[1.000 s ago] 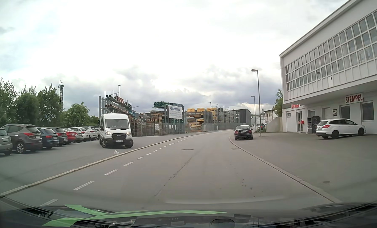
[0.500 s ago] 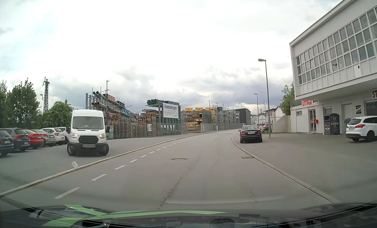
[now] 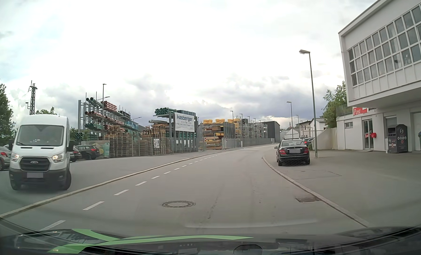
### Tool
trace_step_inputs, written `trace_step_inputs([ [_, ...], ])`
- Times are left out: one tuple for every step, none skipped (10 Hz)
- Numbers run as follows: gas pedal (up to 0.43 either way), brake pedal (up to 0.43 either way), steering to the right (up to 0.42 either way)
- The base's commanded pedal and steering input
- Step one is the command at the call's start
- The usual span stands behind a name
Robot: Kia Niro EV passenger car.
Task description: Follow the waypoints while adhering to traffic rules and regulations
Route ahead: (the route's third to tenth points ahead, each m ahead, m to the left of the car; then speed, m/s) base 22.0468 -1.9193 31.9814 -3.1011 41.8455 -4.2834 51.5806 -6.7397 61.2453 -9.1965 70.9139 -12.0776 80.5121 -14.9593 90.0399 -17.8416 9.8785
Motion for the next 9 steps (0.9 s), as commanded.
trace_step_inputs([
  [0.079, 0.000, 0.003],
  [0.079, 0.000, 0.003],
  [0.079, 0.000, 0.003],
  [0.087, 0.000, 0.003],
  [0.087, 0.000, 0.002],
  [0.098, 0.000, 0.003],
  [0.098, 0.000, 0.003],
  [0.098, 0.000, 0.005],
  [0.098, 0.000, 0.011],
])
